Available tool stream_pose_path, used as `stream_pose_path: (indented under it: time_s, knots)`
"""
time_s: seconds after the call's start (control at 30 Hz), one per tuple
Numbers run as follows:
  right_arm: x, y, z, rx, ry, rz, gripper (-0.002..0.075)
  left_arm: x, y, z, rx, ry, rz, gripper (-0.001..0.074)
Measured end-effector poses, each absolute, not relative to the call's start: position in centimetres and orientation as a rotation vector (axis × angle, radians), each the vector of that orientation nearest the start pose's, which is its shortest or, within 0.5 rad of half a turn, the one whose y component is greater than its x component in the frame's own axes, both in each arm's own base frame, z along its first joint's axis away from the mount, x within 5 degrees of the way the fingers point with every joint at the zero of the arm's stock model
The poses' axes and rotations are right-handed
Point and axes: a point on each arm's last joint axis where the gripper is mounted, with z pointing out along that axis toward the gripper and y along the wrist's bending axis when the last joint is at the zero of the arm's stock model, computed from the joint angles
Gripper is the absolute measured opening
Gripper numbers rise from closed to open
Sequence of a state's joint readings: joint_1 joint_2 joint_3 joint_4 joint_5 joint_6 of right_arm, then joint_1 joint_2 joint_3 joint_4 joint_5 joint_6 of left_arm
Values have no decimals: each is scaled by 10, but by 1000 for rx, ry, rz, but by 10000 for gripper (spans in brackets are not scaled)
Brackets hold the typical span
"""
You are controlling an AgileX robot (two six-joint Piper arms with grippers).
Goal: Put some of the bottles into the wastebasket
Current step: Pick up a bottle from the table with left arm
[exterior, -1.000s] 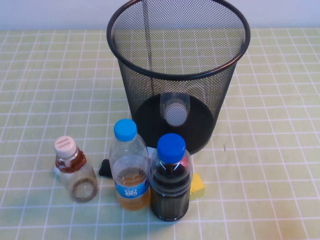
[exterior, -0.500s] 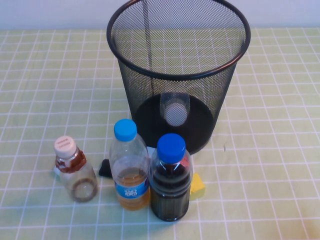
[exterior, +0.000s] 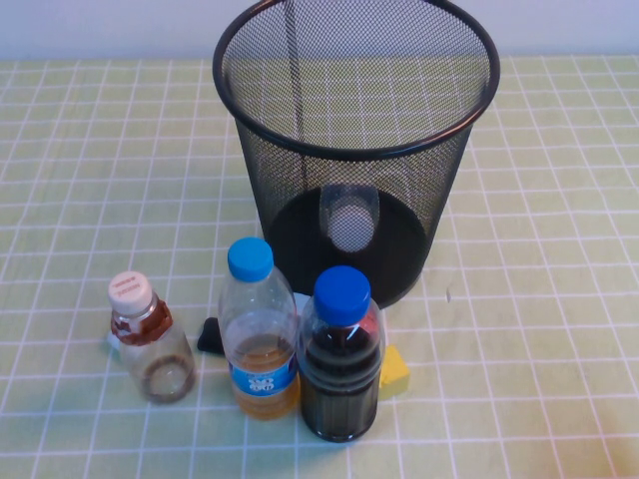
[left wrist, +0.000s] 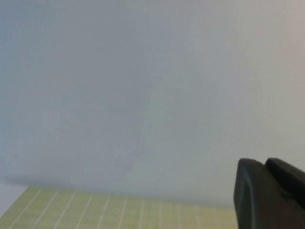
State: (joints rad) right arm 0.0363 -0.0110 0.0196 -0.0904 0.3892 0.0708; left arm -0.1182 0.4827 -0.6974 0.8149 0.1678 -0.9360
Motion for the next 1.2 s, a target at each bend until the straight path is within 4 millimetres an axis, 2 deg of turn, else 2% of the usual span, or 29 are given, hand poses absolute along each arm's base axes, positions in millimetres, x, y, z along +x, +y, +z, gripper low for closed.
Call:
stream_pose_path:
  time_s: [0.13,0.27,0.33,0.6,0.77,0.83,0.9,1.03,1.1,1.2]
  knots:
    - [52,-1,172,-23,1879,-16,-8,124,1,396,-109,1687,39,1]
    - [52,-1,173,-23,1876,-16,-8,145,-12,392,93,1958,177,1]
    - [52,-1,173,-23,1876,-16,-8,154,-20,391,166,2016,182,1]
    - [52,-1,173,-23,1876,-16,-8,177,-49,389,225,2167,-57,1]
    - [52,-1,173,-23,1875,-16,-8,192,-70,396,303,2335,-207,19]
    - [52,-1,173,-23,1875,-16,-8,201,-77,395,329,2419,-250,66]
    - [52,-1,173,-23,1875,-16,-8,208,-83,390,353,2492,-279,145]
    - [52,-1,173,-23,1875,-16,-8,219,-91,373,376,2634,-284,394]
    - [52,-1,173,-23,1875,-16,-8,223,-92,365,385,2691,-275,496]
    - [52,-1,173,-23,1875,-16,-8,226,-94,361,387,2717,-273,552]
